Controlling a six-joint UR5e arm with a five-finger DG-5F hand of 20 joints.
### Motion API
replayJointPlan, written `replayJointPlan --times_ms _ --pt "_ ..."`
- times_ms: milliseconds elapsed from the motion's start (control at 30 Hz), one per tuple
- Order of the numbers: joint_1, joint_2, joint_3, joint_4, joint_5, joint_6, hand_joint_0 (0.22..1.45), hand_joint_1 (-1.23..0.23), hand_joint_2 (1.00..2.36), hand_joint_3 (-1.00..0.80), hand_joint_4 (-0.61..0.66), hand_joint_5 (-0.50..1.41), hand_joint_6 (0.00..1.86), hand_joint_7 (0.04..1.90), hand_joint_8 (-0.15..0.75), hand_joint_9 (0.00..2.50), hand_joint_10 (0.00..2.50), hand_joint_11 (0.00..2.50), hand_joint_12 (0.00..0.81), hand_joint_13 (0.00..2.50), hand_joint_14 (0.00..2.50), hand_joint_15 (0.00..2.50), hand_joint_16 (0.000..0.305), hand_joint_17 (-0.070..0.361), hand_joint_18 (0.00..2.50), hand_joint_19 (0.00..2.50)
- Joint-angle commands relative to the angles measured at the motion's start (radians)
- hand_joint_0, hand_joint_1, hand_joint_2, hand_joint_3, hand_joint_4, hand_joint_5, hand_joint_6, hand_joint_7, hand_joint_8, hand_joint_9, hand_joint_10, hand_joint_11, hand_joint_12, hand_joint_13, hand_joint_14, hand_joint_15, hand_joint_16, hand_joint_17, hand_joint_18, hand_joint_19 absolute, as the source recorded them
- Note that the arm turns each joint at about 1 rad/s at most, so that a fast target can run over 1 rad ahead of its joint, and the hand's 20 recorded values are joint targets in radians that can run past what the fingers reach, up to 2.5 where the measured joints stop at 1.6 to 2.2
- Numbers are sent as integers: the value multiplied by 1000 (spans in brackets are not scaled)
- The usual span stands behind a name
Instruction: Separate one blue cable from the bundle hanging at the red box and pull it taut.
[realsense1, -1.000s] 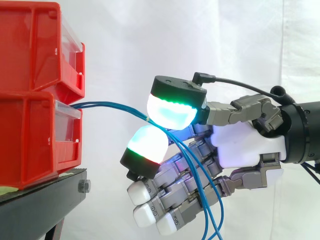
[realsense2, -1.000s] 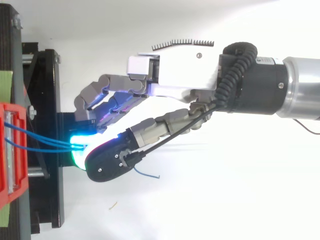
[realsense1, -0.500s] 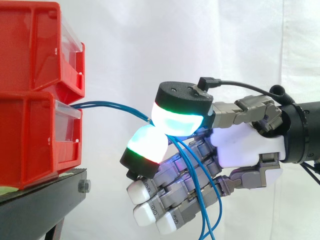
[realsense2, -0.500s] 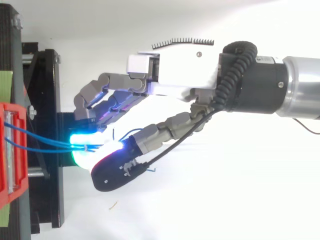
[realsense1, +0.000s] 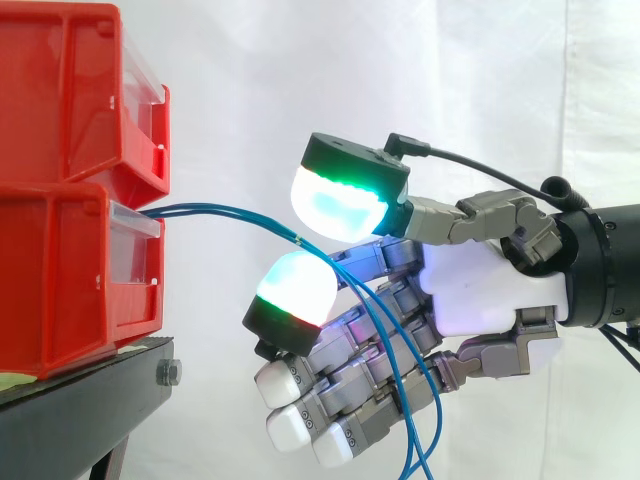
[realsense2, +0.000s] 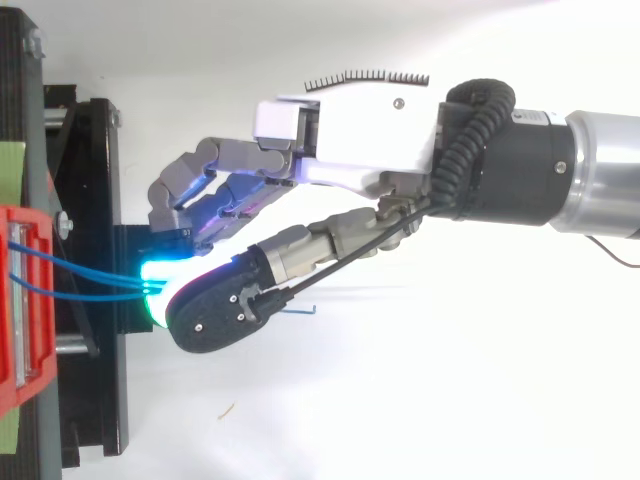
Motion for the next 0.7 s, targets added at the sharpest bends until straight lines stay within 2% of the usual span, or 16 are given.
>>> replayJointPlan --times_ms 0,133,367,500,667 --pt "-1 0 0 0 0 0 612 -535 1006 -424 162 -172 857 1094 324 711 15 496 373 703 9 249 44 99 699 213" --pt "1 0 0 0 0 0 592 -695 1009 -189 128 -167 882 1089 356 729 12 500 411 733 8 245 51 116 760 169" --pt "-1 0 0 0 0 -1 620 -826 1011 -77 34 -182 904 1189 349 700 13 499 408 715 10 248 51 115 748 187" --pt "1 0 -2 0 0 0 659 -882 1016 -145 48 -192 908 1208 319 673 14 504 382 691 9 246 46 104 715 201" --pt "1 0 -2 0 0 -1 728 -924 1004 -434 97 -192 917 1151 311 675 15 504 374 692 9 242 45 102 739 201"
